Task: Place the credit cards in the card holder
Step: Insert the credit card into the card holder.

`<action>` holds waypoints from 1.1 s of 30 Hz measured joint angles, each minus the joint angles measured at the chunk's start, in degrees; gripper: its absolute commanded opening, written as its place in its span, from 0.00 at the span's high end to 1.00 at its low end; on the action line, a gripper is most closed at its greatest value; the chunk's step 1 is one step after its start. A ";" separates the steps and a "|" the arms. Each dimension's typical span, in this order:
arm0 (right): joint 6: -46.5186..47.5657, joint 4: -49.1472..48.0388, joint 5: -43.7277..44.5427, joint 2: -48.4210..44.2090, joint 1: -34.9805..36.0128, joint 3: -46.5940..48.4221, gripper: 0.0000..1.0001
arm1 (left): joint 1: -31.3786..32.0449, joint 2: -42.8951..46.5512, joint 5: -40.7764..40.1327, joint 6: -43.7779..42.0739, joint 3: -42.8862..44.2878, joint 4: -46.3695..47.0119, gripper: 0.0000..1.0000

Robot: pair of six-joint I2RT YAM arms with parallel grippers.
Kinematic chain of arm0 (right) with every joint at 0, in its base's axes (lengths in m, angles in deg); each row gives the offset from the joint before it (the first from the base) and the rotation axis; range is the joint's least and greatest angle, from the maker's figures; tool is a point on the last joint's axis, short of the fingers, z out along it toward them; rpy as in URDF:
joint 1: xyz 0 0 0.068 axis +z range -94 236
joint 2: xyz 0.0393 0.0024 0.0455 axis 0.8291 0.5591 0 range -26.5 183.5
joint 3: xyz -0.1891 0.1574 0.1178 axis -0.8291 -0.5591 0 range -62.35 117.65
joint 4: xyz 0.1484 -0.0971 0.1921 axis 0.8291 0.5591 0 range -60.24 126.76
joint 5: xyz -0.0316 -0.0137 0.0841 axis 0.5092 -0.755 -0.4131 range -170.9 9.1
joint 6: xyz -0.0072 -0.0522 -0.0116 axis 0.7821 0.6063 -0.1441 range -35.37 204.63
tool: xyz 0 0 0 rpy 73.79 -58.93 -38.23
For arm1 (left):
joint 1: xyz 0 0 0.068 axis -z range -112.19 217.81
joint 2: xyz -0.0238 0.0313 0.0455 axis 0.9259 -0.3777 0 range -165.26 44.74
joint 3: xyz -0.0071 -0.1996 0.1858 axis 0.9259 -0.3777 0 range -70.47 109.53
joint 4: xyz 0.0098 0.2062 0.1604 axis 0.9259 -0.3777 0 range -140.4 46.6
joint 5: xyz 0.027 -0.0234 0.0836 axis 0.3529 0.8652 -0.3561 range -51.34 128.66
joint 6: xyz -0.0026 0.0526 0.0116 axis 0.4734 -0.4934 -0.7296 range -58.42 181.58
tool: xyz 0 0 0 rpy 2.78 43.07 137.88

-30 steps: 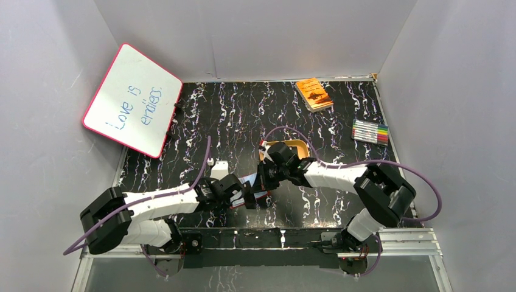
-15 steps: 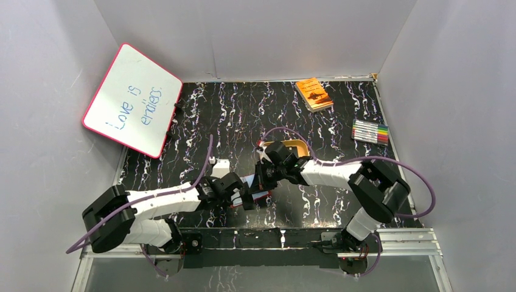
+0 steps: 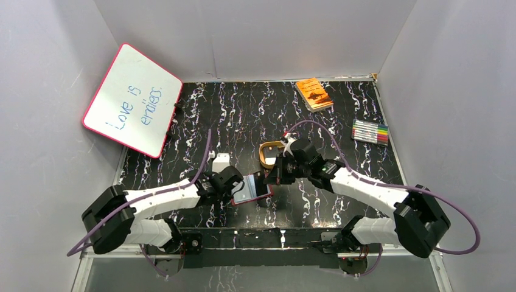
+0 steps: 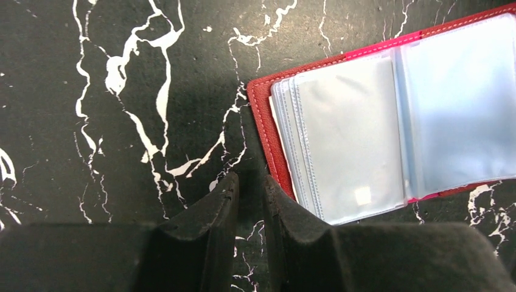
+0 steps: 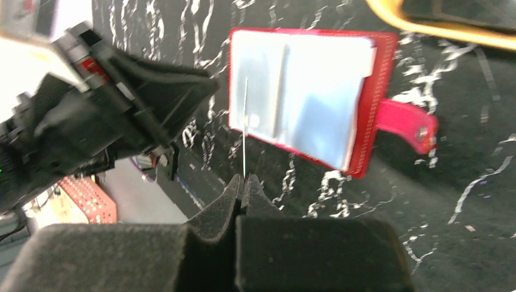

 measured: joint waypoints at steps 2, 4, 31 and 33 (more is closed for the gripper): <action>-0.02 -0.90 -0.85 1.22 -2.10 -0.79 1.00 | -0.55 1.14 -0.04 0.94 0.00 -0.72 0.80; -0.04 -2.36 -2.16 3.82 -4.00 -0.85 1.00 | -1.68 1.79 0.26 2.19 -0.09 -1.14 0.80; 2.12 -16.28 -13.70 19.41 -8.46 -0.74 1.00 | -8.85 -1.40 8.09 3.74 -2.10 6.71 0.80; 2.19 -16.37 -14.12 19.80 -8.76 -0.74 1.00 | -9.07 -1.70 8.31 3.48 -1.88 6.91 0.80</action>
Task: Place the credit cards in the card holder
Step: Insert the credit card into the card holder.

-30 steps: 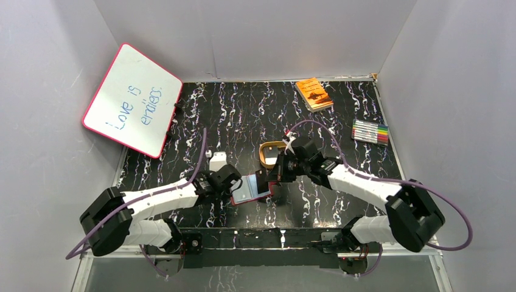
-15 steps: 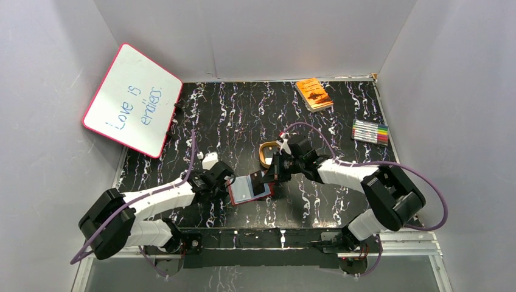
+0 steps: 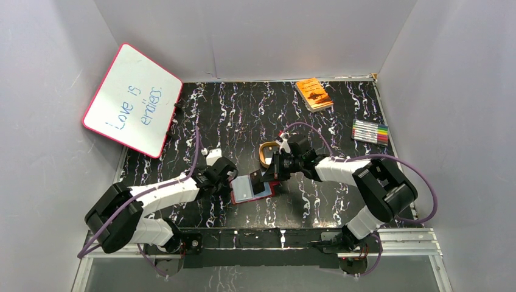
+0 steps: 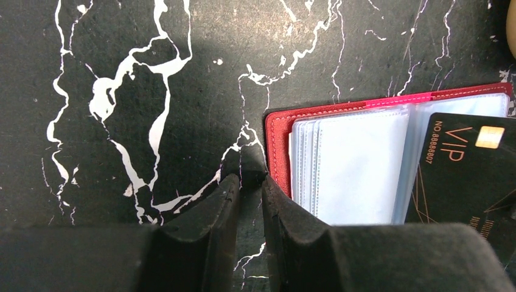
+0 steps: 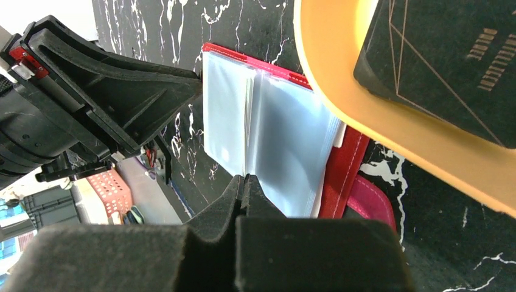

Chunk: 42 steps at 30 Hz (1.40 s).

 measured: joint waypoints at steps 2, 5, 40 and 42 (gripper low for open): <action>0.02 -0.55 -0.44 0.61 -0.04 0.00 1.00 | -0.11 -0.26 0.13 -0.15 0.15 0.24 0.80; 0.02 -1.44 -0.96 1.75 -0.07 0.00 1.00 | -0.37 -0.55 0.39 -0.42 0.28 0.59 0.80; -2.49 -4.76 -0.98 0.48 -1.44 -3.74 1.00 | -1.09 -0.66 1.99 -0.57 0.13 1.64 0.81; -2.67 -4.81 -1.46 0.48 -1.44 -3.74 1.00 | -1.09 -0.66 2.03 -0.57 0.13 1.66 0.81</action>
